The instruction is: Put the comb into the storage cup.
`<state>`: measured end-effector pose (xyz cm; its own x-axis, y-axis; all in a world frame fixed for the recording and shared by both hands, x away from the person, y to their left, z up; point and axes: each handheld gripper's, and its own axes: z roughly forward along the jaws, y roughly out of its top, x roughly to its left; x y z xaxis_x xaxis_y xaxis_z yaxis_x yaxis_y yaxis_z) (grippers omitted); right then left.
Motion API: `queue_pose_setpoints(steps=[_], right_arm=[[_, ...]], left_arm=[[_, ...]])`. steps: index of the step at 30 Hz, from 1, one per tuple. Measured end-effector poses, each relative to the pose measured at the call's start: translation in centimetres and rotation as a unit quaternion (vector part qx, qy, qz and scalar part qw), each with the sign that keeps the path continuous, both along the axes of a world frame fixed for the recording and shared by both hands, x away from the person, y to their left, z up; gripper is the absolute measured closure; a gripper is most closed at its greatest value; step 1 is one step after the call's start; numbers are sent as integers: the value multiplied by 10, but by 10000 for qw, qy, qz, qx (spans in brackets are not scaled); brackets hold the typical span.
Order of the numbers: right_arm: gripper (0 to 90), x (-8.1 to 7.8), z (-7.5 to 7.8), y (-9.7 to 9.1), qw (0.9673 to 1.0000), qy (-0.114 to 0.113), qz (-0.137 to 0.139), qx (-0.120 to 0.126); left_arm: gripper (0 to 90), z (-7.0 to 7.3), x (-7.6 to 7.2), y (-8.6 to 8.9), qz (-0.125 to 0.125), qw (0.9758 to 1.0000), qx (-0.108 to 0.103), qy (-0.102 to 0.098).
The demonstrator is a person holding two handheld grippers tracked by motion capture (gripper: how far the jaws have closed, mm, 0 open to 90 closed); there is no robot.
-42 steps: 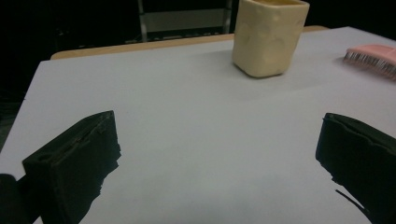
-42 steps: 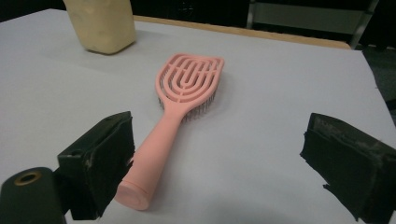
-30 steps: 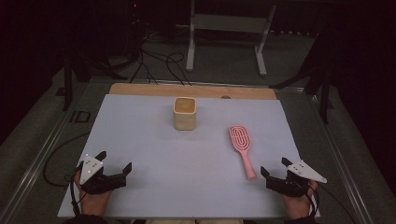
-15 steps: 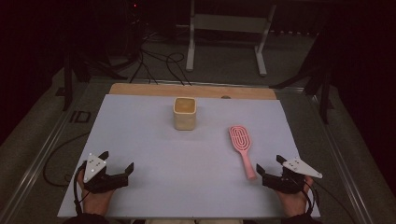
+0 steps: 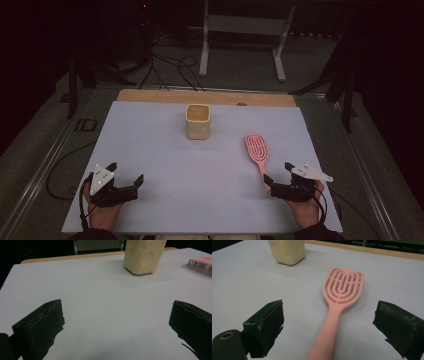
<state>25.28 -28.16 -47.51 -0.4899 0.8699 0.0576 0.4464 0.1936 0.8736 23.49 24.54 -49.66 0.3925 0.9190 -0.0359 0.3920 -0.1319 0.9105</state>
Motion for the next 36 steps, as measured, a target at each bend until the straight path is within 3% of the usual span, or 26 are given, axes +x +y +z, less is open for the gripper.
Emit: queue_pose_setpoints(steps=[2, 6, 7, 8, 9, 10, 11, 12, 13, 16, 19, 20, 24, 29, 36], right_arm=[[93, 1, 0, 2, 10000, 20, 45, 14], [195, 2, -3, 11, 9999, 63, 79, -76], [247, 1, -4, 13, 9999, 83, 54, -97], [379, 0, -6, 16, 9999, 115, 44, -104], [379, 0, -6, 16, 9999, 115, 44, -104], [453, 0, -7, 18, 9998, 167, 38, -128], [608, 1, -11, 20, 9994, 277, 82, -208], [700, 1, -13, 21, 9991, 320, 131, -226], [700, 1, -13, 21, 9991, 320, 131, -226], [892, 1, -19, 26, 9976, 482, 274, -408], [898, 0, -22, 29, 9962, 583, 369, -526], [900, 1, -25, 33, 9945, 628, 442, -717], [900, 2, -30, 35, 9911, 782, 435, -981], [900, 4, -33, 29, 9898, 935, 350, -1020], [900, 4, -32, 20, 9905, 956, 183, -968]], left_arm=[[2, 0, 0, 0, -3, 10000, 8, -2], [3, 0, 0, -1, -14, 10000, 23, -1], [3, 0, 0, -1, -14, 10000, 23, -3], [3, 0, 0, -1, -15, 10000, 20, -5], [3, 0, 0, -1, -13, 10000, 21, -8], [3, 0, 0, -1, -21, 10000, 27, -6], [2, 0, 1, -1, -32, 10000, 41, 6], [3, 0, 1, -1, -32, 10000, 41, 6], [3, 0, 1, -2, -38, 10000, 41, 6], [3, 0, 1, -2, -45, 10000, 48, 10], [3, -1, 1, -3, -56, 10000, 73, 14], [3, -1, 1, -3, -57, 9999, 82, 14], [3, -1, 1, -3, -66, 9999, 99, 22], [3, 0, 1, -3, -65, 9999, 106, 21], [3, -1, 2, -3, -73, 9999, 110, 34]])
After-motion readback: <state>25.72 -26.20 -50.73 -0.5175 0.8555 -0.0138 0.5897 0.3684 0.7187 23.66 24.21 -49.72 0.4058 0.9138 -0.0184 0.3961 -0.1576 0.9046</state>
